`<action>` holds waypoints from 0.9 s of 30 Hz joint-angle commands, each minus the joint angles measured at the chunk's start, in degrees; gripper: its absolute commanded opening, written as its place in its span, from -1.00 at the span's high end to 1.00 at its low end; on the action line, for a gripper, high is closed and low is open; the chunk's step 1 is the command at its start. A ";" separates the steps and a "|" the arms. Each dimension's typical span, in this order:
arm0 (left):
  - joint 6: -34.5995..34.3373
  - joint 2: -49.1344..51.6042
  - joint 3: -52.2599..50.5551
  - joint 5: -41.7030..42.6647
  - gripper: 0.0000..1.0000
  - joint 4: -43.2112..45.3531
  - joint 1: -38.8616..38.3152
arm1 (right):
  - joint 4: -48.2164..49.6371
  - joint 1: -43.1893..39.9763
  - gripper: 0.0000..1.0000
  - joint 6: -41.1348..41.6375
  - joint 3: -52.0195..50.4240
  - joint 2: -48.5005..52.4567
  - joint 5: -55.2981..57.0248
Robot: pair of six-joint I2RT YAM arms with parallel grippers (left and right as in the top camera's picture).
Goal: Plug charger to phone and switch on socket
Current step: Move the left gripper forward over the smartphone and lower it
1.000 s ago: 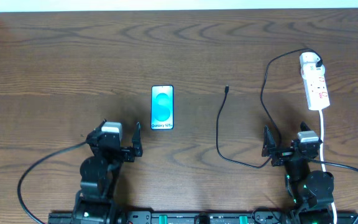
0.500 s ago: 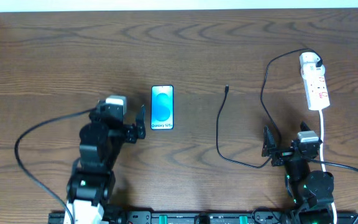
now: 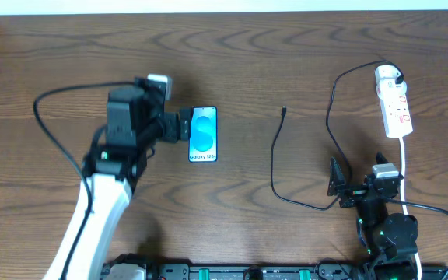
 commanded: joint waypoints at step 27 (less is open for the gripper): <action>-0.13 32.98 35.43 3.74 -0.87 -30.60 -2.25 | -0.22 0.44 -0.99 0.52 -0.09 0.02 -0.13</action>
